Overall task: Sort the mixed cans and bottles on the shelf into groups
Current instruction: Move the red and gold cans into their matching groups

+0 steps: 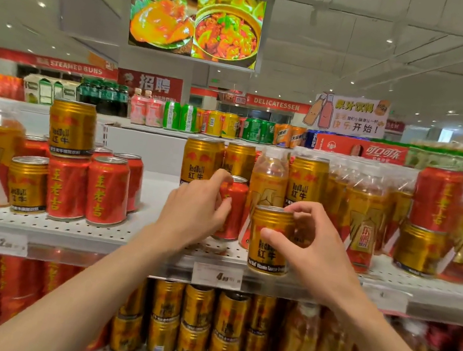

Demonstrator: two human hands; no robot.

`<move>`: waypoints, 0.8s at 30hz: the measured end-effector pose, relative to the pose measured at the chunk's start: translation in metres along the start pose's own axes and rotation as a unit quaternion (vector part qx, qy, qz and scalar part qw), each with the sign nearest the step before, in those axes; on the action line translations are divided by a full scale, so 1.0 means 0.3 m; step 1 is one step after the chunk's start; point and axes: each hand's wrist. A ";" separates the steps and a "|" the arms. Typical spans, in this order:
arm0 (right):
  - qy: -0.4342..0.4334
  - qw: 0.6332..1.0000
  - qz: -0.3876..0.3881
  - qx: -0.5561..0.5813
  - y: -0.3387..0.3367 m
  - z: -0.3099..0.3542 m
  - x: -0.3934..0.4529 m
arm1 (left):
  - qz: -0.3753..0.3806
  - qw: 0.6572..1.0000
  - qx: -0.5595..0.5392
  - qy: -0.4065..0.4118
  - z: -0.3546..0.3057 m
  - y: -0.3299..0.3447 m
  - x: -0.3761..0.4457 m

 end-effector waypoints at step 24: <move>-0.046 0.998 0.011 -0.048 0.055 -0.014 0.035 | -0.045 0.995 -0.031 0.084 0.042 0.002 0.009</move>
Point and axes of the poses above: each hand's wrist, its own x-axis towards the middle knuckle, its own y-axis out of the palm, z = x × y, and after that the axes turned 9 degrees about -y, right-handed
